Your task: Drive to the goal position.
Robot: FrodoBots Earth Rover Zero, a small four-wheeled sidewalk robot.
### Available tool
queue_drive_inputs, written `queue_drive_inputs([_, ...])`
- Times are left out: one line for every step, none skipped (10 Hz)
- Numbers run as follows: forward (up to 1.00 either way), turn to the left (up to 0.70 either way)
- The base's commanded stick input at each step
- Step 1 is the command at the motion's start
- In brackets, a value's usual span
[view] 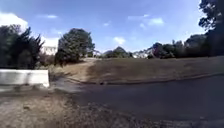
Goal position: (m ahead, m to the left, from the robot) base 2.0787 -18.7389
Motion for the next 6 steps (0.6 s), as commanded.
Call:
queue_drive_inputs([0.0,-0.45])
queue_drive_inputs([0.3,-0.7])
queue_drive_inputs([0.37,-0.51])
queue_drive_inputs([0.44,-0.31])
queue_drive_inputs([0.45,-0.27])
queue_drive_inputs([0.45,-0.27])
